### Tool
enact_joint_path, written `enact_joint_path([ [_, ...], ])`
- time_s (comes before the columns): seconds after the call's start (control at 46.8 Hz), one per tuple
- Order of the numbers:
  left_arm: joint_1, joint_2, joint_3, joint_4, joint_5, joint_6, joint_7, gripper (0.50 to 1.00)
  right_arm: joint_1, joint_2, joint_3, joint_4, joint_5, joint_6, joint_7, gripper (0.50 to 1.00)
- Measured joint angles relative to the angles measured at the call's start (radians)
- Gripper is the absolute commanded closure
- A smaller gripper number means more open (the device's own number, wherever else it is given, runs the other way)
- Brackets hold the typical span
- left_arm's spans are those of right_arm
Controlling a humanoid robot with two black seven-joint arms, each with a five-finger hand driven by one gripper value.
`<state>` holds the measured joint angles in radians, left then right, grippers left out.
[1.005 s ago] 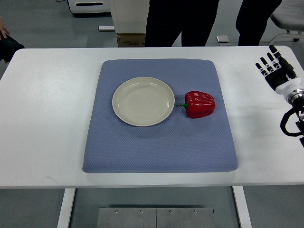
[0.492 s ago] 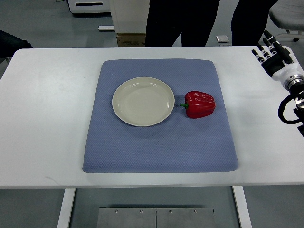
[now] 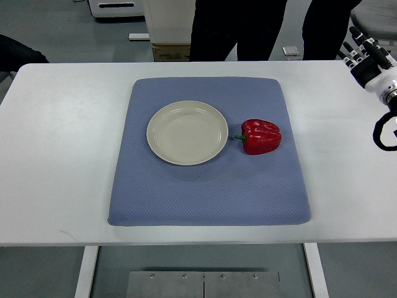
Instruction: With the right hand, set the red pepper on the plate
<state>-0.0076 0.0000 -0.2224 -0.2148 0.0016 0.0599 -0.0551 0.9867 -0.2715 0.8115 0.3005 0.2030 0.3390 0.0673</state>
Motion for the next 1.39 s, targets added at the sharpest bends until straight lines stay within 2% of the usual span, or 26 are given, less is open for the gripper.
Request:
enact_joint_path([
  [0.107,0.000,0.000,0.000,0.000,0.000,0.000,0.000,0.500,0.008,-0.004,0.000,0.001,0.000,0.001,0.004,0.500],
  [0.385,0.000,0.000,0.000,0.000,0.000,0.000,0.000,0.500,0.011,-0.027,-0.016,0.029,-0.013,0.024,0.078,0.500],
  [0.534,0.000,0.000,0.000,0.000,0.000,0.000,0.000,0.500,0.019,-0.031,-0.093,0.037,-0.109,0.020,0.166,0.502],
  [0.812,0.000,0.000,0.000,0.000,0.000,0.000,0.000,0.500,0.112,-0.104,-0.336,0.062,-0.190,0.032,0.164,0.500],
  [0.962,0.000,0.000,0.000,0.000,0.000,0.000,0.000,0.500,0.166,-0.178,-0.443,0.180,-0.207,0.047,0.167,0.500],
  [1.133,0.000,0.000,0.000,0.000,0.000,0.000,0.000,0.500,0.238,-0.323,-0.581,0.461,-0.374,0.038,0.165,0.500],
  [1.197,0.000,0.000,0.000,0.000,0.000,0.000,0.000,0.500,0.268,-0.363,-0.631,0.536,-0.443,0.038,0.164,0.500],
  [1.39,0.000,0.000,0.000,0.000,0.000,0.000,0.000,0.500,0.355,-0.414,-0.818,0.643,-0.574,0.038,0.167,0.500],
])
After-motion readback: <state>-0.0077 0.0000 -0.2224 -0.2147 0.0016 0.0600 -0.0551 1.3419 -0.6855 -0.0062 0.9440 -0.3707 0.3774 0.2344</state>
